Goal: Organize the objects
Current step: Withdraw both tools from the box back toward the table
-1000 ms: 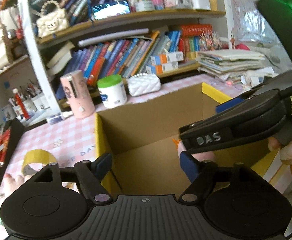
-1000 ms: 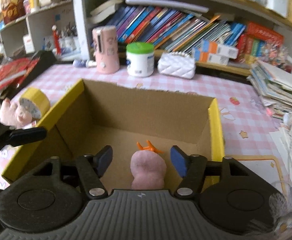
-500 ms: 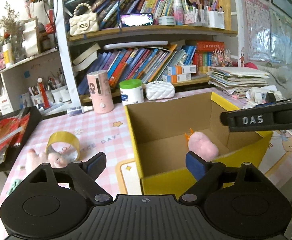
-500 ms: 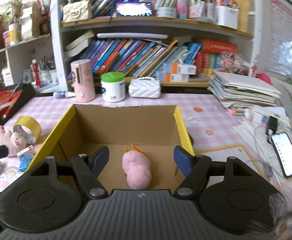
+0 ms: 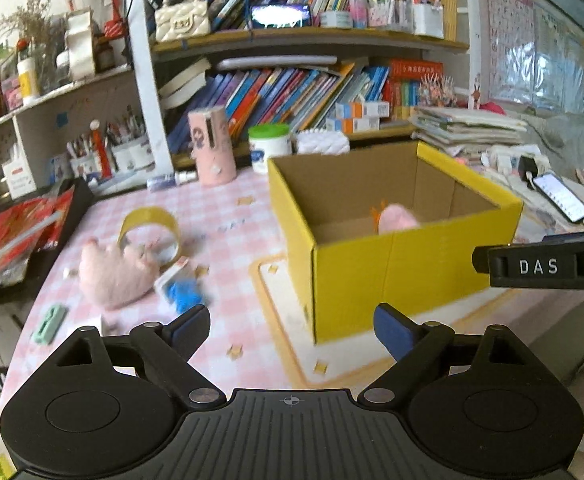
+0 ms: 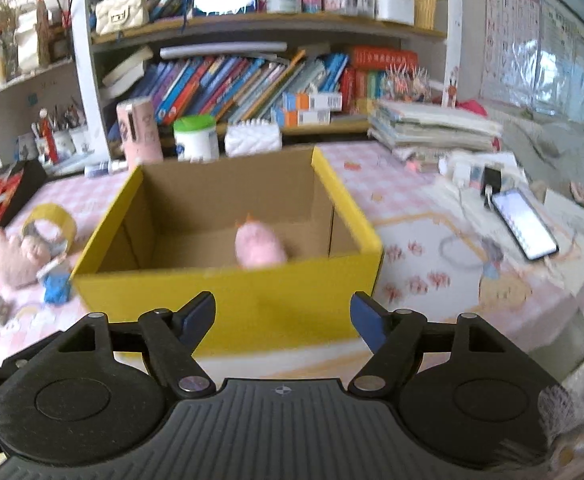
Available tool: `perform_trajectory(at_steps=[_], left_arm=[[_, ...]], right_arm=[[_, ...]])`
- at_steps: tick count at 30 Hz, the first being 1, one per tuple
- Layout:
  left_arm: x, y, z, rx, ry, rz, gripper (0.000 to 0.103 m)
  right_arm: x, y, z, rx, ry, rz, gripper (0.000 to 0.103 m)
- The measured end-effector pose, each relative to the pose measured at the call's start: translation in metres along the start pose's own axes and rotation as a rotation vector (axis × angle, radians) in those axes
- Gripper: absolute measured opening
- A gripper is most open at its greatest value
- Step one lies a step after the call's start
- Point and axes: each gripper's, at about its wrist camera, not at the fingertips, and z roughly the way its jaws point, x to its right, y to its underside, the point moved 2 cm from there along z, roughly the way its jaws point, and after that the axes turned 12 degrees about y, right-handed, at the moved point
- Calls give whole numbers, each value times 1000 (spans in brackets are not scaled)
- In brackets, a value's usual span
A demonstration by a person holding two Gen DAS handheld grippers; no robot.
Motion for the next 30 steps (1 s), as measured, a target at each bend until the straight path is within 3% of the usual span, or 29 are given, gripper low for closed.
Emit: perform_trajectory(at_steps=[17, 30], left_arm=[[-37, 50, -42, -94, -42, -68, 91], [-68, 69, -72, -98, -95, -112, 91]], right_arm=[[-59, 64, -33, -151, -89, -80, 77], [-98, 76, -51, -158, -159, -130, 78]])
